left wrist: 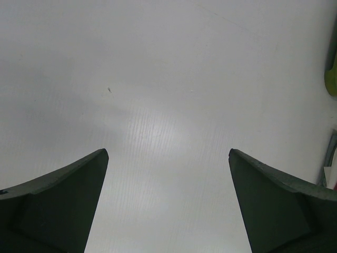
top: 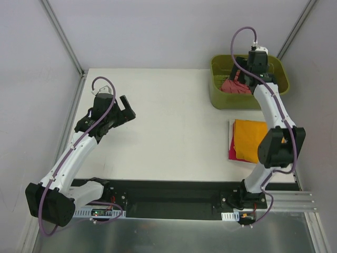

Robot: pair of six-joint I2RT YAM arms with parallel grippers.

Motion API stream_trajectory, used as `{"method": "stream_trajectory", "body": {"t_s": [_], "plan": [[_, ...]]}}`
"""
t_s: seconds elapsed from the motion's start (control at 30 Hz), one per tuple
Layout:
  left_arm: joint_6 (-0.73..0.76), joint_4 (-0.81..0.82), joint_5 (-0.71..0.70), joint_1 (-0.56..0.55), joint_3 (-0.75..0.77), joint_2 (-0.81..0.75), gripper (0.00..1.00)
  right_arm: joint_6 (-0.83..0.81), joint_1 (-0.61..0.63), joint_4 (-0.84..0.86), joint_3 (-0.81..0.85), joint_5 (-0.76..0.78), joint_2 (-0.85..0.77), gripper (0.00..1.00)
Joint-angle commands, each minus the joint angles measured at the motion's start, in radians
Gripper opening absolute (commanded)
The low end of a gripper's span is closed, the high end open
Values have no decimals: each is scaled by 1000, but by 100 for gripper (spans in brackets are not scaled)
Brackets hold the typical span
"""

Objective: Fold and stack the t-shirts
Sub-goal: Grab crumpled tshirt from bin with the right arm

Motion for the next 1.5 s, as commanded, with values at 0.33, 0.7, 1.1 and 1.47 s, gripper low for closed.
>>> {"method": "stream_trajectory", "body": {"t_s": [0.33,0.7,1.1,1.47], "plan": [[7,-16,-47,16,46,22,99,-4,-149,-221,628,-67,660,99],[18,-26,-51,16,54,78,99,40,-175,-254,599,-267,818,100],[20,-41,-58,17,48,63,99,29,-178,-211,574,-322,757,6],[27,-44,-38,17,60,20,99,97,-178,-57,565,-363,479,1]]}}
